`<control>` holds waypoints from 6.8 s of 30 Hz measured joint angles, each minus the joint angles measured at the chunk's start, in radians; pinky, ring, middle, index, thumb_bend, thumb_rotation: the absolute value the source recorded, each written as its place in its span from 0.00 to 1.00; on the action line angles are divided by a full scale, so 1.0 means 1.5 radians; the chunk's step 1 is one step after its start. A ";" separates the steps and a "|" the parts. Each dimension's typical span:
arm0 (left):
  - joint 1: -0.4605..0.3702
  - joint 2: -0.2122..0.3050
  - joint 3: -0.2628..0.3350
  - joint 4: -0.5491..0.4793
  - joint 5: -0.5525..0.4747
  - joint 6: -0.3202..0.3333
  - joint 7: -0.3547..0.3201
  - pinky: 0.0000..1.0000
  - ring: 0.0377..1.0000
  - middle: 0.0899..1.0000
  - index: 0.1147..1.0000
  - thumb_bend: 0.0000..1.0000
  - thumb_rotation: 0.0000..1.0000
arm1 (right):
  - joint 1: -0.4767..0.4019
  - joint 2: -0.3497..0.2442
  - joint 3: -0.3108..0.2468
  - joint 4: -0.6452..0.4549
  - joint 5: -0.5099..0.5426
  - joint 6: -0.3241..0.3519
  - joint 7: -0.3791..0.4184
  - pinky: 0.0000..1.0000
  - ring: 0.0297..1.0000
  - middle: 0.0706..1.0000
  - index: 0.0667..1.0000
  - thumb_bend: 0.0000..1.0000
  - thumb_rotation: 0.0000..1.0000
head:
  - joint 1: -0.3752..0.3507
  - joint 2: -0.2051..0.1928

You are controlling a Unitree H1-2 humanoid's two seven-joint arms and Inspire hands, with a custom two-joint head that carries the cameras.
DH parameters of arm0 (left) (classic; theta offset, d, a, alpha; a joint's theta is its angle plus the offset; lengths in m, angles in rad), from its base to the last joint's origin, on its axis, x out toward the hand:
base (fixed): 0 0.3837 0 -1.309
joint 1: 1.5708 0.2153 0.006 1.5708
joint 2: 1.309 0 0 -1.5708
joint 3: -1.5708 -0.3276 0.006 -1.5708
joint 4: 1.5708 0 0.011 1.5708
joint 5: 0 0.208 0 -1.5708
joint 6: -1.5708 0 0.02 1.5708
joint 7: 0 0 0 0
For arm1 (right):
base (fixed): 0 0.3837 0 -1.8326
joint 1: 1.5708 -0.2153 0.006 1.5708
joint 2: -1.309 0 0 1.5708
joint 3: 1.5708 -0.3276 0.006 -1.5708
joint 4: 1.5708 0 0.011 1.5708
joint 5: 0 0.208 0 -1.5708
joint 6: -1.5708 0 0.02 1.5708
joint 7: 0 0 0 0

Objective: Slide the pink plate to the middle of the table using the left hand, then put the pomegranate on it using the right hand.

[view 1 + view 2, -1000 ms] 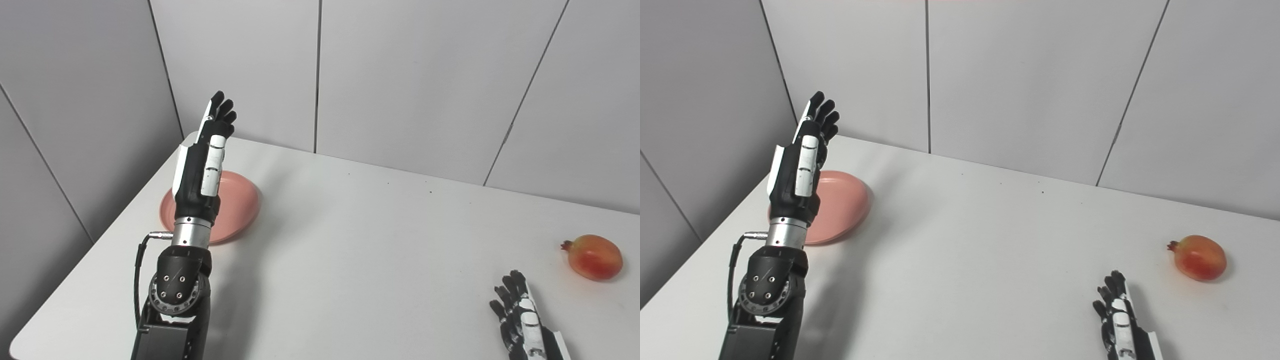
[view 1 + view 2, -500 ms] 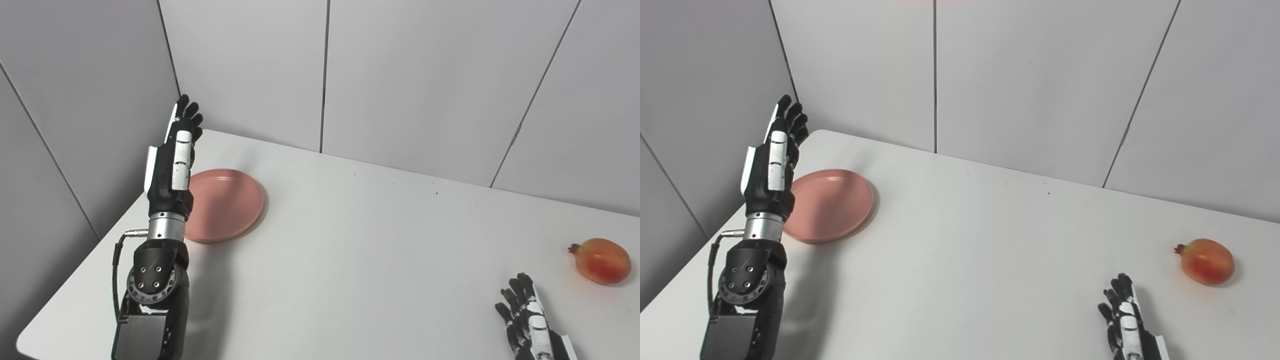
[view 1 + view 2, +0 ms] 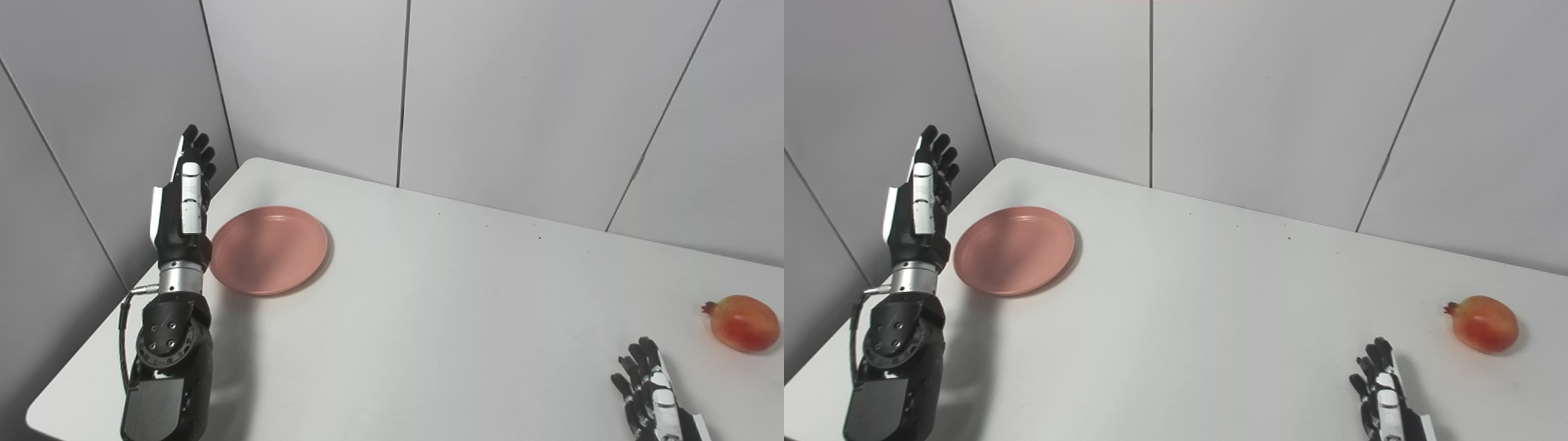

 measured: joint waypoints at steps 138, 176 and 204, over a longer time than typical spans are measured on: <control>-0.049 0.041 -0.033 0.322 -0.105 -0.093 -0.051 0.99 0.98 0.97 0.95 0.41 1.00 | 0.000 -0.016 -0.011 0.001 0.009 0.004 -0.003 1.00 1.00 1.00 1.00 0.16 1.00 | 0.011 -0.006; -0.066 -0.001 -0.130 0.301 -0.097 -0.059 -0.096 0.96 0.95 0.94 0.92 0.47 1.00 | -0.005 -0.008 -0.008 0.007 0.006 0.001 -0.003 1.00 1.00 1.00 1.00 0.14 1.00 | -0.014 -0.008; -0.062 -0.067 -0.192 0.233 -0.057 0.005 -0.100 0.95 0.95 0.95 0.93 0.46 1.00 | -0.006 0.003 -0.004 0.007 -0.009 0.000 -0.007 1.00 1.00 1.00 1.00 0.15 1.00 | -0.053 0.002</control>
